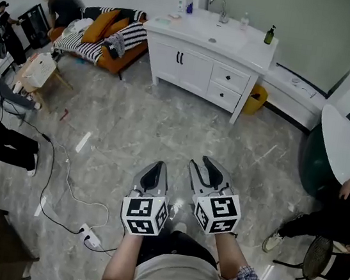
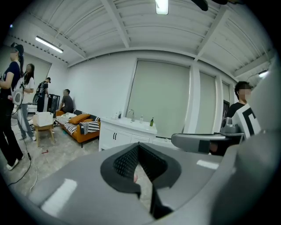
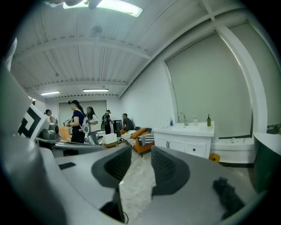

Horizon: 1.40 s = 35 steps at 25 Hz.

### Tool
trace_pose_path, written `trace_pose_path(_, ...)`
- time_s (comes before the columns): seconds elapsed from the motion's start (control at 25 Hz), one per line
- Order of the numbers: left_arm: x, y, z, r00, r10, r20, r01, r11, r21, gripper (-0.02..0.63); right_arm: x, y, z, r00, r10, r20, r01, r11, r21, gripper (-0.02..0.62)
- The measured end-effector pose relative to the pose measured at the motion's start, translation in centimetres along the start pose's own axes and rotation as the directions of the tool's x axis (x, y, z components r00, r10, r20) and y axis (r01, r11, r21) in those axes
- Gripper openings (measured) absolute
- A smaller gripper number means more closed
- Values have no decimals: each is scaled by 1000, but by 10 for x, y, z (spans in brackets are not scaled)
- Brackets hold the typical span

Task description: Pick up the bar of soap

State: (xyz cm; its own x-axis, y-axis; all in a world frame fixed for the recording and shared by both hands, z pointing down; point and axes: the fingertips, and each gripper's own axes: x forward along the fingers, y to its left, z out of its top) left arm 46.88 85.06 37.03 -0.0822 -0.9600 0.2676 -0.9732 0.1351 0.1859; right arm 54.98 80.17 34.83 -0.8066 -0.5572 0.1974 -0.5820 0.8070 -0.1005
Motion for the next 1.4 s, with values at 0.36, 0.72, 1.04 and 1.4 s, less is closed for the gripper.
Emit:
trace_pose_path(0.36,22,-7,1,1000,-13,-22,13,1000,-7,5,8,-16,-2,1000,18,-14,-18,1000,13,155)
trace_pose_path(0.72,66,4,9,999,-32,-16,32,999,14,5,46,-36,-5,1000,20,-20,-20,1000,7,156)
trace_pose_path(1.04,118,42,31,999,-40,-18,40,999,0,5,113,-53,4,999,7,-48,-7,1000,3,155)
trace_pose_path(1.4,181,100,62,998,-61,-26,60,998,-25,5,199,-57,18,997,12,-79,-11,1000,17,155)
